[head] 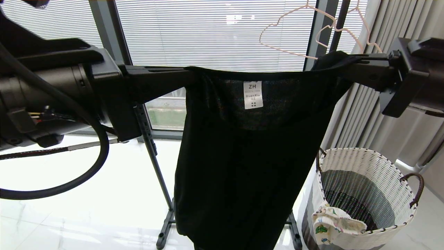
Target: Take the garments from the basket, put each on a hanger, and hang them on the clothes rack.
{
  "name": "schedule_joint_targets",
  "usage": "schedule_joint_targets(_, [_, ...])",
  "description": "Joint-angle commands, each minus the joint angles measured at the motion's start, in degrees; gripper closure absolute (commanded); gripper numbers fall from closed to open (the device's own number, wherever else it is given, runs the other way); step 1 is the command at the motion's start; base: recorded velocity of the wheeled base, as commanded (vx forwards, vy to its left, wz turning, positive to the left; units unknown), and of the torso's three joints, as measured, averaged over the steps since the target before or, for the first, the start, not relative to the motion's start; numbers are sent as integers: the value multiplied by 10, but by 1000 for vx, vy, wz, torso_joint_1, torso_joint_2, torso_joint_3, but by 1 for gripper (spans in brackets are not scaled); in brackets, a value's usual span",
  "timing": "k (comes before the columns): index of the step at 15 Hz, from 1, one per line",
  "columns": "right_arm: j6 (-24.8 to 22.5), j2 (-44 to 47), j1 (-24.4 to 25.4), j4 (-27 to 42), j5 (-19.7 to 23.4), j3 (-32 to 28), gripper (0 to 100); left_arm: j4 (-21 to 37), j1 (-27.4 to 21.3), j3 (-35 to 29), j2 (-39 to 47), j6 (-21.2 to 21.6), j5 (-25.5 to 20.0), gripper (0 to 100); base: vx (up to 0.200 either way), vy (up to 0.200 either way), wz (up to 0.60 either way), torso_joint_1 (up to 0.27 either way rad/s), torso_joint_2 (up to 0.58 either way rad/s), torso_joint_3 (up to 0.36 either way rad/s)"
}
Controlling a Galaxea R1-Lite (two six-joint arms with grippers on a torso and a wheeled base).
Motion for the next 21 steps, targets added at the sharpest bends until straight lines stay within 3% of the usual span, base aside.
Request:
schedule_joint_targets(1, [-1,-7,0,0,1,13,0,0,0,-1,8,0,0,100,0,0,0,0,0,0])
schedule_joint_targets(7, [0,-76,-14,1,1,120,0,0,26,-5,19,1,0,100,0,0,0,0,0,0])
schedule_joint_targets(12, [1,-103,-20,1,1,138,0,0,66,-5,34,1,1,100,0,0,0,0,0,0])
schedule_joint_targets(15, [0,-102,-86,1,0,137,0,0,112,-2,30,14,1,100,0,0,0,0,0,0])
schedule_joint_targets(17, [-6,-105,-164,21,0,137,0,0,171,2,25,52,3,100,0,0,0,0,0,0])
schedule_joint_targets(19, [-19,-123,-228,56,-4,141,0,0,216,14,9,54,1,100,0,0,0,0,0,0])
schedule_joint_targets(21, [-21,-138,-252,55,-29,156,0,0,250,36,-8,51,-1,100,0,0,0,0,0,0])
